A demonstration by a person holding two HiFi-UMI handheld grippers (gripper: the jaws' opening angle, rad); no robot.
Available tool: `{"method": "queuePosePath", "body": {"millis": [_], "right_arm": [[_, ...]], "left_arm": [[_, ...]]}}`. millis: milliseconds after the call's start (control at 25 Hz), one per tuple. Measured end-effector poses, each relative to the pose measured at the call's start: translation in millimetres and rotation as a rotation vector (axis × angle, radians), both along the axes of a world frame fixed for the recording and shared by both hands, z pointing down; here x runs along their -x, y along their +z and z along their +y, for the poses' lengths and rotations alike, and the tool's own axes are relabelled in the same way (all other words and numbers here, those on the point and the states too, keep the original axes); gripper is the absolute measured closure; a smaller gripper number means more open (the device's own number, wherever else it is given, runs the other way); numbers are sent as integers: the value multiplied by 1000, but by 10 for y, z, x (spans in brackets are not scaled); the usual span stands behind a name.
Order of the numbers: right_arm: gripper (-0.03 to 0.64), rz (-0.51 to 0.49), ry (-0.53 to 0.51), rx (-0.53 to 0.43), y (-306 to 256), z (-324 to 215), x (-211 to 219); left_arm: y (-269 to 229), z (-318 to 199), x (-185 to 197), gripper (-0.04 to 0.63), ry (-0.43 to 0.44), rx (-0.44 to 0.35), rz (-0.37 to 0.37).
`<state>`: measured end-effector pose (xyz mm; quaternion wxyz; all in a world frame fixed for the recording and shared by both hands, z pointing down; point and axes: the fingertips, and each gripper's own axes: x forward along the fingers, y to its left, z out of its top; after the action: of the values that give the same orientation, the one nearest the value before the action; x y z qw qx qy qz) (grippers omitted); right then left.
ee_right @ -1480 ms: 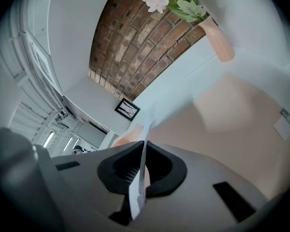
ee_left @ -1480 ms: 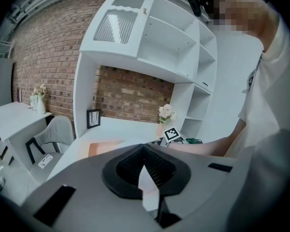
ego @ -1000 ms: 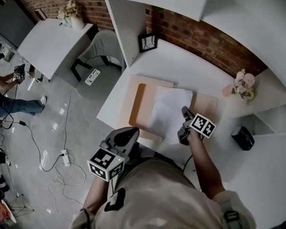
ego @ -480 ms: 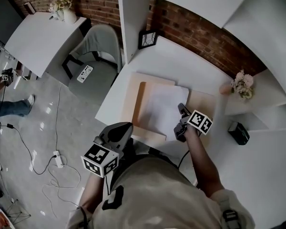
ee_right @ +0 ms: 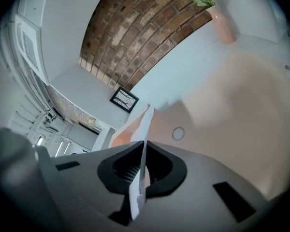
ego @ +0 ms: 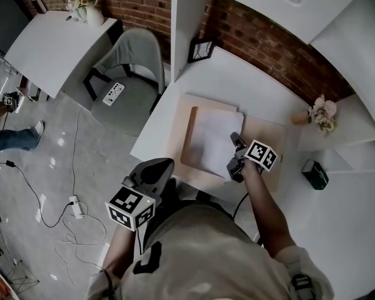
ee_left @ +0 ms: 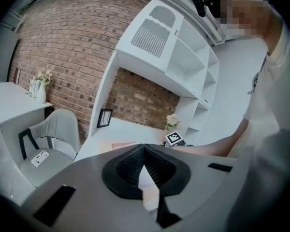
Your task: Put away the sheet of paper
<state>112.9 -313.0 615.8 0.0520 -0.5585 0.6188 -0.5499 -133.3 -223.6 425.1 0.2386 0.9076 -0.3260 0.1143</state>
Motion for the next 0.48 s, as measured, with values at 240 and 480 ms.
{"method": "queuePosePath", "body": {"millis": [240, 480], "right_arm": [[589, -5, 4, 11, 70, -60, 113], [589, -27, 20, 9, 104, -118, 200]], "left_arm": [[7, -29, 130, 580, 8, 0, -6], [-1, -89, 189, 580, 24, -2, -11]]}}
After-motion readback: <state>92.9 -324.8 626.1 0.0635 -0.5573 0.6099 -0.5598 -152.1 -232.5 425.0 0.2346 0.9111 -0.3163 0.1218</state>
